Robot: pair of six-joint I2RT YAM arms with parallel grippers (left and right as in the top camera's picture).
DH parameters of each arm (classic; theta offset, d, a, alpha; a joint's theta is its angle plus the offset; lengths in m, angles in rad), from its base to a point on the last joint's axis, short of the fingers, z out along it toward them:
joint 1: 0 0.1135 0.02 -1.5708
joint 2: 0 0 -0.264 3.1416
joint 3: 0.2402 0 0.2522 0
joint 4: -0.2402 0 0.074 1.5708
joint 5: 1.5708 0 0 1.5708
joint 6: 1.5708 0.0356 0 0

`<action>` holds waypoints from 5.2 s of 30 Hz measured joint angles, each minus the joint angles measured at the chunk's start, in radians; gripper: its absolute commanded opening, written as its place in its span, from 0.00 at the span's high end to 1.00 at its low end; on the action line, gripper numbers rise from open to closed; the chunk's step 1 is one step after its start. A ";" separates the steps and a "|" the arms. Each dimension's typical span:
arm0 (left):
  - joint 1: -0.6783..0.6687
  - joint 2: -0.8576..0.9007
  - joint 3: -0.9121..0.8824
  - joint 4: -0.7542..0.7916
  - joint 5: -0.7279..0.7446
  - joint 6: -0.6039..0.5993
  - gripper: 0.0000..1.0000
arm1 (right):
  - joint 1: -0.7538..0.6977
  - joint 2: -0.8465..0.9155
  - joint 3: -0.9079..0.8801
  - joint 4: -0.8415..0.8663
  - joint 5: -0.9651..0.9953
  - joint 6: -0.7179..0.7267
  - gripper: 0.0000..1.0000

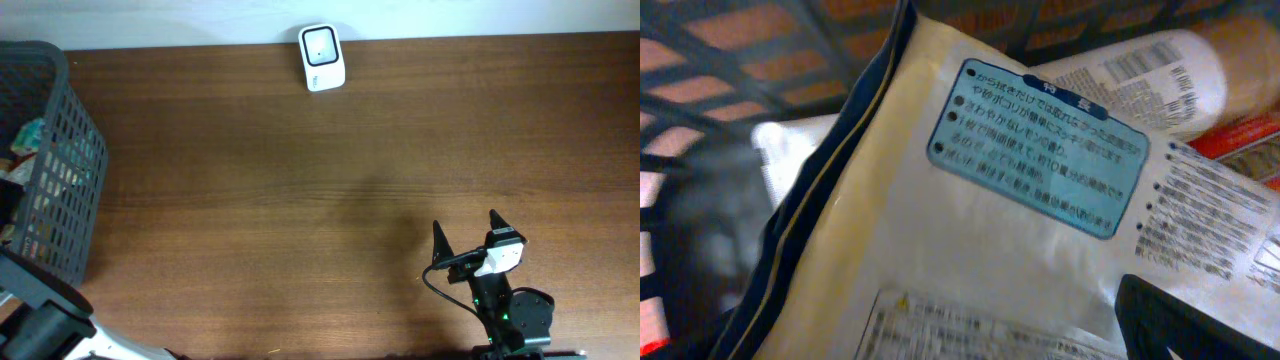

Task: Scan the item barcode
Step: 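Move the left gripper over the grey basket and reach inside, then lift the white snack bag out with the left gripper, place on table, then grasp the small green packet in the basket, place it on table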

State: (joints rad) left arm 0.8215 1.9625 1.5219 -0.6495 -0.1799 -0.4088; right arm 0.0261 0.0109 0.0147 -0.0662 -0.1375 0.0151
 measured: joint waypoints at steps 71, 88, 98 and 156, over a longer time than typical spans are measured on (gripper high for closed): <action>-1.221 0.060 -0.006 0.201 0.703 -0.109 0.01 | 0.000 -0.001 0.000 0.000 -0.003 0.000 0.01; -0.248 -0.531 0.061 -0.023 0.090 0.182 0.02 | 0.000 -0.001 0.000 0.000 -0.003 0.000 0.01; -0.058 -0.265 0.060 -0.122 0.077 0.433 0.16 | 0.000 -0.001 0.000 0.000 -0.003 0.000 0.01; -1.146 -0.034 0.005 -0.236 0.412 0.320 0.92 | 0.000 -0.001 0.000 0.000 -0.003 0.000 0.01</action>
State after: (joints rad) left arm -0.3244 1.9289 1.5269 -0.8852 0.2317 -0.0883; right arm 0.0261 0.0101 0.0147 -0.0662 -0.1410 0.0151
